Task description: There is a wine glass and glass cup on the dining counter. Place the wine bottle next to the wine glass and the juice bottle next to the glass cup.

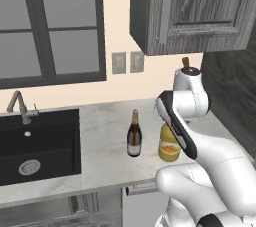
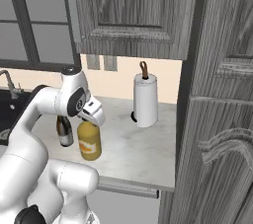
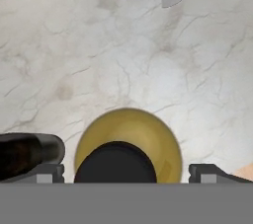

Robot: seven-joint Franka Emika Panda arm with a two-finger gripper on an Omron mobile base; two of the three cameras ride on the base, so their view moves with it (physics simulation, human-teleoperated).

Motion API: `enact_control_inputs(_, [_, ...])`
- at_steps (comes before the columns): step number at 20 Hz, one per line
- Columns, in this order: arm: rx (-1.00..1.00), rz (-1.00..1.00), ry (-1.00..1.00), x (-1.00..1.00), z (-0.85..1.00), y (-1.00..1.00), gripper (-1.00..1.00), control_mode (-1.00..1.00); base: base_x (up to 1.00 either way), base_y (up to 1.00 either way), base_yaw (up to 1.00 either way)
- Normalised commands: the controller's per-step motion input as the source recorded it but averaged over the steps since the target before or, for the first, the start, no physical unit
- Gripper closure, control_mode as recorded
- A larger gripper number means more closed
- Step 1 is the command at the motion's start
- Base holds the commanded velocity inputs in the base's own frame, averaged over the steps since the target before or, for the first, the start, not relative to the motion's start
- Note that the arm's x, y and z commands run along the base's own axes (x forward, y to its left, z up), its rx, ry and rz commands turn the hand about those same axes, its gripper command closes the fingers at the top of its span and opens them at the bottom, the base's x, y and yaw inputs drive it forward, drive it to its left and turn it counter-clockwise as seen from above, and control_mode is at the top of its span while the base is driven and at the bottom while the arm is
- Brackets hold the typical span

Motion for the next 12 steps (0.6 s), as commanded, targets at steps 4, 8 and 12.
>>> enact_control_inputs(4, [0.00,-0.02,0.00,0.00,-0.09,0.02,1.00,-1.00,0.00,0.00,0.00])
enact_control_inputs(8, [0.00,-0.02,0.00,0.00,-0.11,0.03,1.00,-1.00,0.00,0.00,0.00])
enact_control_inputs(12, [0.00,-0.01,0.00,-0.01,-0.01,0.02,1.00,-1.00,0.00,0.00,0.00])
